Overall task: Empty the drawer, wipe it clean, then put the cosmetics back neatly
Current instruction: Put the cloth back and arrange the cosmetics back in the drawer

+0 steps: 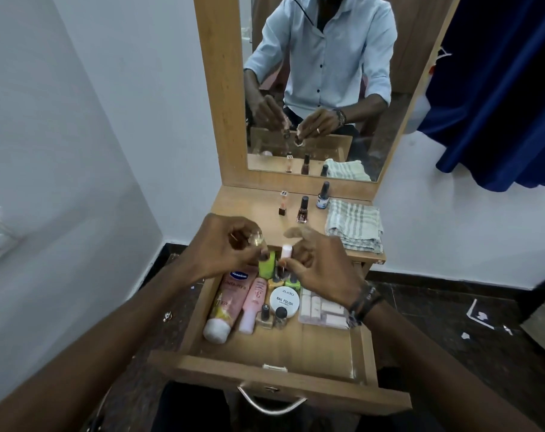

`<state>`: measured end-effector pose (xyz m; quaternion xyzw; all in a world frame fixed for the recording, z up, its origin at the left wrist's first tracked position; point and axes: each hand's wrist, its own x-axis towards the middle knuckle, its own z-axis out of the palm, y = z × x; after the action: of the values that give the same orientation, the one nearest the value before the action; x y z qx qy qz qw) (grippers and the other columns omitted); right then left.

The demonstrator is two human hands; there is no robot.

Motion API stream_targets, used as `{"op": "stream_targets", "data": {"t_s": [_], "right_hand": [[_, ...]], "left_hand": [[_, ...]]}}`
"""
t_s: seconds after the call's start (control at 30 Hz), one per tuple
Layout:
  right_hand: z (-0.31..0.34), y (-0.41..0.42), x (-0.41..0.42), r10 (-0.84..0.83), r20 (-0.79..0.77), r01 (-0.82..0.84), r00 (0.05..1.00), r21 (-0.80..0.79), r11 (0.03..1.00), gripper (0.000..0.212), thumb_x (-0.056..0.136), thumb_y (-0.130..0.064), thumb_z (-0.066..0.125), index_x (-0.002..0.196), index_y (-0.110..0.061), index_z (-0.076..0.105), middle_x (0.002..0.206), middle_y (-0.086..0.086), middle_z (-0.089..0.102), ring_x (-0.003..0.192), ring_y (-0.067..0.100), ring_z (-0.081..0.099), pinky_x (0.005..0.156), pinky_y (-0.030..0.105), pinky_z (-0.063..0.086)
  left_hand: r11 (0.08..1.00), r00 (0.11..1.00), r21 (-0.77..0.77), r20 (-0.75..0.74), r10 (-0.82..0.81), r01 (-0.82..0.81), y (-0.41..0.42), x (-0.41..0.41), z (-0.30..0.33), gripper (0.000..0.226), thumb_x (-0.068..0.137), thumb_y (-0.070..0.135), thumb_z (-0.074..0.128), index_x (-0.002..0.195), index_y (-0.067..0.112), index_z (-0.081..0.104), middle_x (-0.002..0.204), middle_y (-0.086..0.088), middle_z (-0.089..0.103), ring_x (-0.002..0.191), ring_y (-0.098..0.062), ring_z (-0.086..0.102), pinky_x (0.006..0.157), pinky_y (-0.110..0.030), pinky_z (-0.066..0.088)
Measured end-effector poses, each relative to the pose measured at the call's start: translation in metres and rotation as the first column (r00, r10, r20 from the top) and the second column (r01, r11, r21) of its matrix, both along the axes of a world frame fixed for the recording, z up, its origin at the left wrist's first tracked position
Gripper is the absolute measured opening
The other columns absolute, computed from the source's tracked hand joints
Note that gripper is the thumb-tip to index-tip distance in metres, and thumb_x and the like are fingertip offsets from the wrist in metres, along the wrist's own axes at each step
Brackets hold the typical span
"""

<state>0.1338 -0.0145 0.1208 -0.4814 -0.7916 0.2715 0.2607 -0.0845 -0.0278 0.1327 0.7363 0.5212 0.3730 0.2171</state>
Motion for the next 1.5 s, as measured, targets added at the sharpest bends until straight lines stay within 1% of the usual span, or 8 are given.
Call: {"op": "stream_targets", "data": {"t_s": [0.17, 0.4, 0.5, 0.6, 0.7, 0.93, 1.4, 1.5], "right_hand": [[-0.025, -0.027, 0.024, 0.135, 0.124, -0.126, 0.983, -0.077, 0.989, 0.017, 0.081, -0.033, 0.08, 0.093, -0.023, 0.075, 0.082, -0.008, 0.074, 0.067, 0.003, 0.067, 0.061, 0.033, 0.058], [-0.049, -0.056, 0.02, 0.114, 0.204, -0.08, 0.972, -0.169, 0.982, 0.013, 0.08, -0.031, 0.081, 0.075, -0.027, 0.07, 0.063, -0.017, 0.062, 0.058, -0.002, 0.06, 0.052, 0.008, 0.041], [-0.065, -0.058, 0.014, 0.061, 0.24, -0.014, 0.969, -0.19, 0.982, 0.013, 0.079, -0.029, 0.079, 0.077, -0.018, 0.073, 0.067, -0.008, 0.07, 0.062, 0.004, 0.063, 0.06, 0.008, 0.036], [-0.079, -0.057, 0.009, 0.011, 0.277, 0.039, 0.961, -0.175, 0.984, 0.009, 0.077, -0.027, 0.072, 0.076, -0.017, 0.072, 0.071, -0.003, 0.072, 0.076, 0.017, 0.065, 0.064, 0.027, 0.052], [-0.085, -0.057, 0.004, -0.012, 0.293, 0.06, 0.956, -0.154, 0.986, 0.015, 0.075, -0.028, 0.067, 0.075, -0.013, 0.071, 0.075, 0.003, 0.072, 0.082, 0.022, 0.063, 0.069, 0.037, 0.056], [-0.082, -0.059, -0.005, -0.003, 0.314, 0.051, 0.949, -0.147, 0.988, 0.012, 0.079, -0.026, 0.072, 0.084, -0.016, 0.073, 0.086, 0.006, 0.074, 0.095, 0.025, 0.06, 0.082, 0.035, 0.051], [-0.082, -0.059, -0.006, -0.031, 0.371, 0.081, 0.928, -0.121, 0.989, 0.018, 0.081, -0.028, 0.074, 0.097, -0.021, 0.074, 0.1, 0.009, 0.073, 0.102, 0.028, 0.059, 0.075, 0.031, 0.046], [-0.085, -0.054, -0.003, -0.029, 0.379, 0.081, 0.925, -0.123, 0.989, 0.018, 0.076, -0.031, 0.078, 0.087, -0.018, 0.073, 0.094, 0.007, 0.073, 0.095, 0.025, 0.065, 0.074, 0.032, 0.054]], "left_hand": [[0.975, 0.977, -0.159, -0.12, -0.178, 0.158, -0.042, 0.006, -0.025, 0.02, 0.071, 0.022, 0.086, 0.088, 0.017, 0.077, 0.079, 0.014, 0.073, 0.07, -0.001, 0.068, 0.06, -0.018, 0.053], [0.958, 0.921, -0.267, -0.339, -0.193, 0.102, -0.06, 0.011, -0.054, 0.026, 0.072, 0.041, 0.082, 0.089, 0.023, 0.075, 0.083, 0.008, 0.071, 0.072, -0.004, 0.063, 0.061, -0.023, 0.052], [0.959, 0.911, -0.283, -0.386, -0.143, 0.031, -0.061, 0.017, -0.062, 0.025, 0.071, 0.039, 0.082, 0.088, 0.023, 0.075, 0.082, 0.009, 0.068, 0.07, -0.003, 0.059, 0.058, -0.018, 0.049], [0.941, 0.916, -0.335, -0.391, -0.088, -0.053, -0.059, 0.02, -0.073, 0.023, 0.067, 0.039, 0.084, 0.081, 0.023, 0.074, 0.076, 0.009, 0.067, 0.071, -0.005, 0.06, 0.062, -0.029, 0.053], [0.94, 0.901, -0.33, -0.428, -0.069, -0.085, -0.058, 0.023, -0.081, 0.022, 0.068, 0.036, 0.083, 0.085, 0.025, 0.075, 0.08, 0.01, 0.067, 0.072, -0.003, 0.059, 0.064, -0.025, 0.054], [0.94, 0.904, -0.317, -0.427, -0.023, -0.126, -0.064, 0.029, -0.09, 0.023, 0.073, 0.036, 0.081, 0.092, 0.025, 0.076, 0.087, 0.009, 0.072, 0.074, -0.002, 0.062, 0.063, -0.018, 0.053], [0.933, 0.866, -0.314, -0.5, -0.006, -0.175, -0.064, 0.032, -0.088, 0.021, 0.075, 0.026, 0.079, 0.094, 0.021, 0.071, 0.091, 0.003, 0.071, 0.079, -0.011, 0.062, 0.06, -0.018, 0.041], [0.919, 0.856, -0.341, -0.518, -0.009, -0.197, -0.063, 0.029, -0.09, 0.027, 0.07, 0.032, 0.081, 0.094, 0.023, 0.07, 0.092, 0.003, 0.07, 0.079, -0.013, 0.061, 0.065, -0.025, 0.051]]}}
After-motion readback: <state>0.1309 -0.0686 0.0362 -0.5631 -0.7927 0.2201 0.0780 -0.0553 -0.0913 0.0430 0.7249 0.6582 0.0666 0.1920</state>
